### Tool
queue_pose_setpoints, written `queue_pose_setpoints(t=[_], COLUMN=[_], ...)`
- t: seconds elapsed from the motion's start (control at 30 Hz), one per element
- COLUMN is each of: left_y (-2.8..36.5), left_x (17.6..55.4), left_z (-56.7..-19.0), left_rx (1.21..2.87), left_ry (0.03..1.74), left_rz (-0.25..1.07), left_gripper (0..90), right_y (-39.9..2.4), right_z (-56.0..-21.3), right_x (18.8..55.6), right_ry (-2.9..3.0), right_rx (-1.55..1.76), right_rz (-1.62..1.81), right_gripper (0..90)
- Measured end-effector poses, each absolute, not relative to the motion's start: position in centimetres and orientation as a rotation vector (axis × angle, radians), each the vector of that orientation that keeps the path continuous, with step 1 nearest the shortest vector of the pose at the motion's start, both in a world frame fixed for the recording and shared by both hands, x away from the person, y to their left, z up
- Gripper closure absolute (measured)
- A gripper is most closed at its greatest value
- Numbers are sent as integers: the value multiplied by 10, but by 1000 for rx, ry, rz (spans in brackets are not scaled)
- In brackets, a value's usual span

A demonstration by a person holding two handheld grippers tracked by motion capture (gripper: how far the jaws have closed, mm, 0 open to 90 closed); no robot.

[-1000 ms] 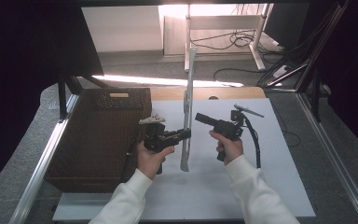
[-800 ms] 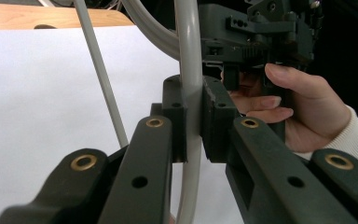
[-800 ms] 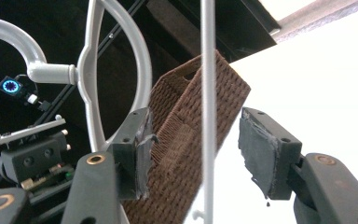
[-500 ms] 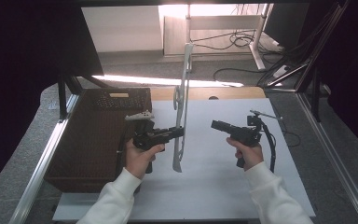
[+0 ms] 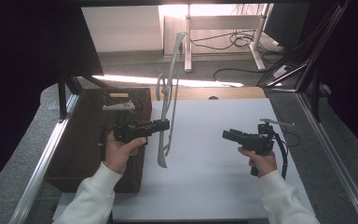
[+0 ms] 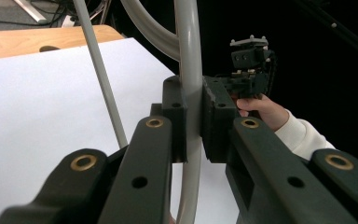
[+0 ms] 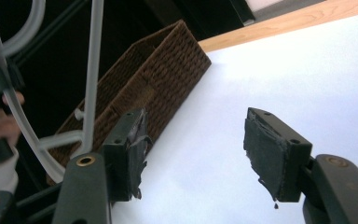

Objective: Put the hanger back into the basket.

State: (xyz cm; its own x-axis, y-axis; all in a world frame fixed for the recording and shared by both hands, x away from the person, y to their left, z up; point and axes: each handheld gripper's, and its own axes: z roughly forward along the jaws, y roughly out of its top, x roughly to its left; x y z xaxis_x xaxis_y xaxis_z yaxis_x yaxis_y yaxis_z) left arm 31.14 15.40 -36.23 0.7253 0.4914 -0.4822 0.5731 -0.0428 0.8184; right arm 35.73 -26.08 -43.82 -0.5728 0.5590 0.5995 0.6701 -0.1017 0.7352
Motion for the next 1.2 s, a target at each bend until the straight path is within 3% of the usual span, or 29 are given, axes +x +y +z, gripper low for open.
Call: queue_pose_setpoints(t=[1.2], left_y=[257], left_x=[310], left_z=[-338], left_rx=[1736], left_ry=[941], left_rz=[8], left_gripper=[823], right_y=[-262], right_z=[-444], right_x=[358], right_ry=[-2104], right_rx=[-1443], right_rz=[-1716], right_gripper=[369])
